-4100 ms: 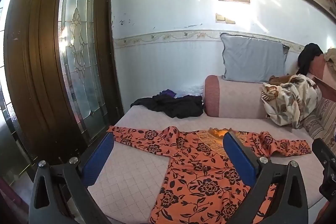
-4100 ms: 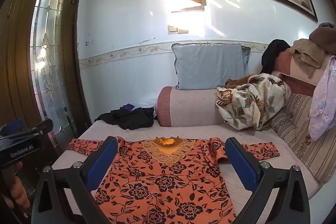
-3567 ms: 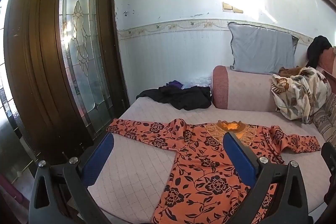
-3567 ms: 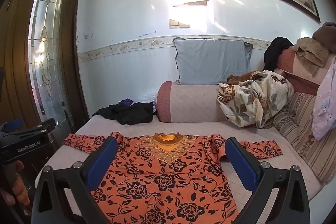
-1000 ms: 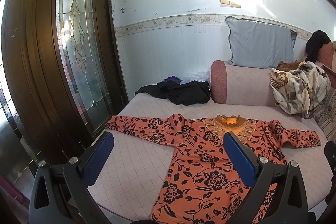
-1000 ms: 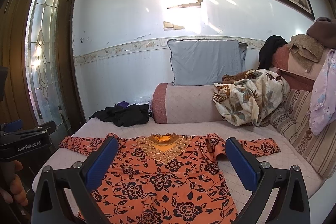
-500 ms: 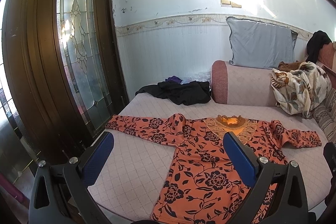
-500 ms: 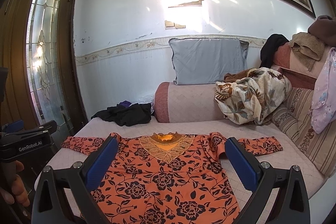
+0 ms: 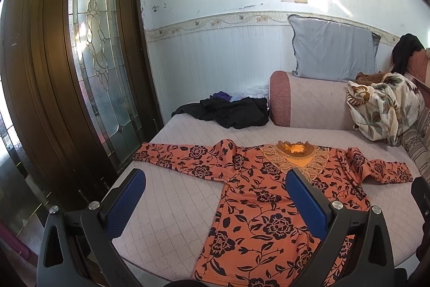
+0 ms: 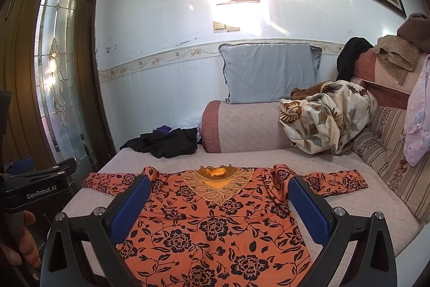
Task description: Fold small clothes
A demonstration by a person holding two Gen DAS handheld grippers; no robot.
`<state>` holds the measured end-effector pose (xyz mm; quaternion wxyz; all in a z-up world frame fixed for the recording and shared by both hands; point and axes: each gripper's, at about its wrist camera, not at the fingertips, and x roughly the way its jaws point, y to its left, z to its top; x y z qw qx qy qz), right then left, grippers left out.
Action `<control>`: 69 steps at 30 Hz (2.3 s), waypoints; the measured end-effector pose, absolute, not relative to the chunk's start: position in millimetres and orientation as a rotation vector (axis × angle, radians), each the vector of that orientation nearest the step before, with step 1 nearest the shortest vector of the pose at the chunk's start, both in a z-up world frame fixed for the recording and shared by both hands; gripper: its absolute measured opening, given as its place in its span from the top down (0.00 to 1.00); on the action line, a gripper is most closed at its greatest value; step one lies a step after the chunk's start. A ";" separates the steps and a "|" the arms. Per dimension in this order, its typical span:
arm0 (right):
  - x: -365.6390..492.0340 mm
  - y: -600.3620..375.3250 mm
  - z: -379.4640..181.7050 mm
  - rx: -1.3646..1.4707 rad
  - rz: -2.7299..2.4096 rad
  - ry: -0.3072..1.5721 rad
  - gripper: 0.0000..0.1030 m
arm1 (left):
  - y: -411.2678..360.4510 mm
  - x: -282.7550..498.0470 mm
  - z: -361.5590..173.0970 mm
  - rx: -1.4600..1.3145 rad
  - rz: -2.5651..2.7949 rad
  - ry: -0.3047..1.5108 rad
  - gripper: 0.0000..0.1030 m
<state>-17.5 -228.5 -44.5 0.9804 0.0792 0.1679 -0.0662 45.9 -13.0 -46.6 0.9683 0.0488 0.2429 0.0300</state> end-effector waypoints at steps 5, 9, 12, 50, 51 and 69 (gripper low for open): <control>-6.4 -235.8 -46.5 0.157 -0.136 0.333 0.00 | -22.9 57.4 -51.5 0.108 0.059 0.496 0.00; 12.7 -253.4 -56.2 0.165 -0.145 0.349 0.00 | -39.1 83.7 -68.8 0.108 0.019 0.536 0.00; 41.1 -282.8 -78.6 0.196 -0.162 0.395 0.00 | -58.6 117.9 -100.7 0.121 -0.001 0.603 0.00; 195.2 -619.4 -206.1 0.921 -0.270 0.241 0.93 | -124.4 290.3 -287.7 0.174 -0.065 0.992 0.00; 199.0 -593.7 -186.2 0.874 -0.204 0.225 0.93 | -112.4 292.0 -276.2 0.168 -0.035 0.952 0.00; 371.0 -202.2 -318.0 0.581 0.221 0.993 0.64 | 83.3 330.4 -250.4 -0.118 0.417 0.920 0.00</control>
